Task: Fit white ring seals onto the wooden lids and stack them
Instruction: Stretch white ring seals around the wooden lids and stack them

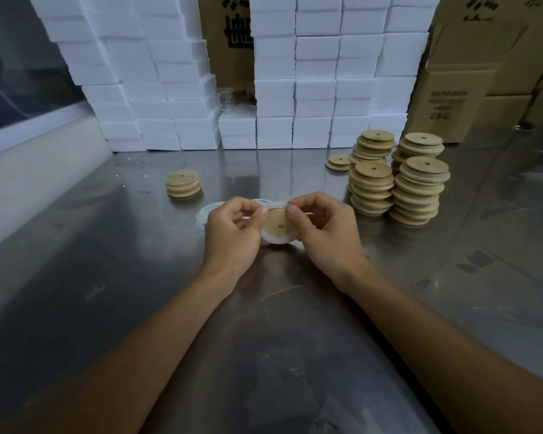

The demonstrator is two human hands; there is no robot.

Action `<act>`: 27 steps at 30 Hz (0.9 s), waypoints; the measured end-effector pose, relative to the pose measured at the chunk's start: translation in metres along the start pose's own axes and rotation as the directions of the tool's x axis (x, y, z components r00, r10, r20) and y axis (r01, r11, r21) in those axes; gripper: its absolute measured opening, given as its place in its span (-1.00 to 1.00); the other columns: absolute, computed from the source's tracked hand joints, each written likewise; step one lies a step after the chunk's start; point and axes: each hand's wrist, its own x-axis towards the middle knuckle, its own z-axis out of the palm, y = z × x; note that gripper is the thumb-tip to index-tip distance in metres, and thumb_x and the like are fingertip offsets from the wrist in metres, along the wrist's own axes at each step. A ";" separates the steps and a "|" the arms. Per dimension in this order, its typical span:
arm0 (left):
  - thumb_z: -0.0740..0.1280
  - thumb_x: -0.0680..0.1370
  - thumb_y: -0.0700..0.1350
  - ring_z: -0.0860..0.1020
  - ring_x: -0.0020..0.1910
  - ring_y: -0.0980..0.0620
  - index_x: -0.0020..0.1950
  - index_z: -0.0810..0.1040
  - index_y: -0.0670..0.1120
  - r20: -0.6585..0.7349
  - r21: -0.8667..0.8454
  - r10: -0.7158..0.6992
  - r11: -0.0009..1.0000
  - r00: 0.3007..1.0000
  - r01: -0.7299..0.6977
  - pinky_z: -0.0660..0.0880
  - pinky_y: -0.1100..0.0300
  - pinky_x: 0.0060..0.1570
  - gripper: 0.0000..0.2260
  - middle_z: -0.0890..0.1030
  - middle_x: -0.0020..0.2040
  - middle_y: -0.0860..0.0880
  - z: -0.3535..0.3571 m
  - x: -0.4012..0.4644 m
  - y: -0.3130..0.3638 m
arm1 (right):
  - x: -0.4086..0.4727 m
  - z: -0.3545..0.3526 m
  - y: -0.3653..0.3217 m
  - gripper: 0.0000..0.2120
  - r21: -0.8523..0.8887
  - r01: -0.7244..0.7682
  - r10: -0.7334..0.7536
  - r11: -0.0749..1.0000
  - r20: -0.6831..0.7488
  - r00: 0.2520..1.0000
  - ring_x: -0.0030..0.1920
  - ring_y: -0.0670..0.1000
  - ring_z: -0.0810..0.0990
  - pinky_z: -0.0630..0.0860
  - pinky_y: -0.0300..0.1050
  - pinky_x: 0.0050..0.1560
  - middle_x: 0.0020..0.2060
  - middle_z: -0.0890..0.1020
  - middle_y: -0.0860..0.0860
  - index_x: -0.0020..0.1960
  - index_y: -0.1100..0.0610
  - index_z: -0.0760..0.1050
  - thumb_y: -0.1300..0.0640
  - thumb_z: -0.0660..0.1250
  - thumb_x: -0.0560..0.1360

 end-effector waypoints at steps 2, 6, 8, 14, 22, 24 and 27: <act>0.41 0.55 -0.24 0.69 -0.15 -0.01 -0.21 0.58 -0.03 0.009 -0.009 -0.018 1.000 1.000 0.018 0.64 0.15 -0.25 -0.83 0.69 -0.16 -0.09 0.000 0.001 0.000 | 0.001 -0.001 0.000 -0.96 -0.007 -0.008 0.008 1.000 -0.008 1.000 -0.15 -0.01 0.69 0.65 0.09 -0.08 -0.19 0.70 0.01 -0.10 0.14 0.61 0.23 0.41 0.52; 0.42 0.53 -0.26 0.70 -0.16 -0.08 -0.25 0.59 -0.08 -0.001 -0.048 -0.107 0.993 0.994 0.107 0.67 -0.04 -0.13 -0.83 0.70 -0.21 -0.09 0.000 0.000 0.002 | 0.004 -0.007 0.000 -0.94 0.027 -0.089 0.089 0.996 0.020 0.996 -0.20 -0.01 0.70 0.65 -0.09 -0.14 -0.21 0.71 0.08 -0.14 0.18 0.59 0.27 0.41 0.51; 0.42 0.53 -0.27 0.70 -0.15 -0.13 -0.25 0.59 -0.11 -0.003 -0.069 -0.156 0.985 0.988 0.155 0.65 -0.12 -0.06 -0.84 0.71 -0.20 -0.12 0.000 0.000 0.004 | 0.004 -0.008 0.000 -0.93 0.069 -0.124 0.122 0.990 0.032 0.992 -0.25 -0.04 0.69 0.61 -0.19 -0.21 -0.23 0.70 0.11 -0.15 0.20 0.58 0.30 0.41 0.51; 0.43 0.51 -0.28 0.70 -0.15 -0.18 -0.27 0.59 -0.13 -0.002 -0.113 -0.202 0.973 0.979 0.201 0.64 -0.16 -0.05 -0.83 0.70 -0.27 -0.11 0.000 -0.001 0.009 | 0.004 -0.010 -0.002 -0.94 0.142 -0.137 0.134 0.980 0.029 0.991 -0.31 -0.04 0.69 0.56 -0.29 -0.32 -0.26 0.71 0.16 -0.12 0.34 0.60 0.33 0.41 0.49; 0.38 0.51 -0.27 0.66 -0.11 -0.17 -0.26 0.52 -0.08 0.039 -0.016 -0.103 0.994 0.994 0.104 0.62 -0.12 0.00 -0.83 0.67 -0.19 -0.18 -0.002 0.000 0.006 | 0.004 -0.017 -0.002 -0.91 0.087 -0.084 0.074 0.993 0.121 0.990 -0.24 -0.01 0.70 0.59 -0.24 -0.25 -0.19 0.71 0.17 -0.05 0.36 0.59 0.31 0.41 0.51; 0.37 0.50 -0.24 0.64 -0.18 -0.04 -0.19 0.50 -0.03 0.044 0.056 -0.012 0.998 0.999 0.009 0.59 0.13 -0.10 -0.87 0.66 -0.24 -0.06 -0.001 -0.002 0.006 | 0.002 -0.015 -0.003 -0.94 0.030 -0.030 0.027 0.999 0.104 0.994 -0.20 0.02 0.71 0.63 -0.15 -0.21 -0.18 0.71 0.14 -0.06 0.32 0.60 0.31 0.42 0.50; 0.39 0.46 -0.10 0.62 -0.16 0.16 0.01 0.52 0.04 0.137 0.166 0.133 0.974 0.982 -0.156 0.51 0.34 -0.19 -0.84 0.66 -0.17 0.09 0.000 -0.006 0.007 | -0.002 -0.011 -0.005 -0.97 -0.046 0.054 -0.050 0.997 0.093 0.994 -0.16 0.03 0.70 0.66 0.01 -0.09 -0.18 0.71 0.09 -0.07 0.26 0.62 0.30 0.42 0.50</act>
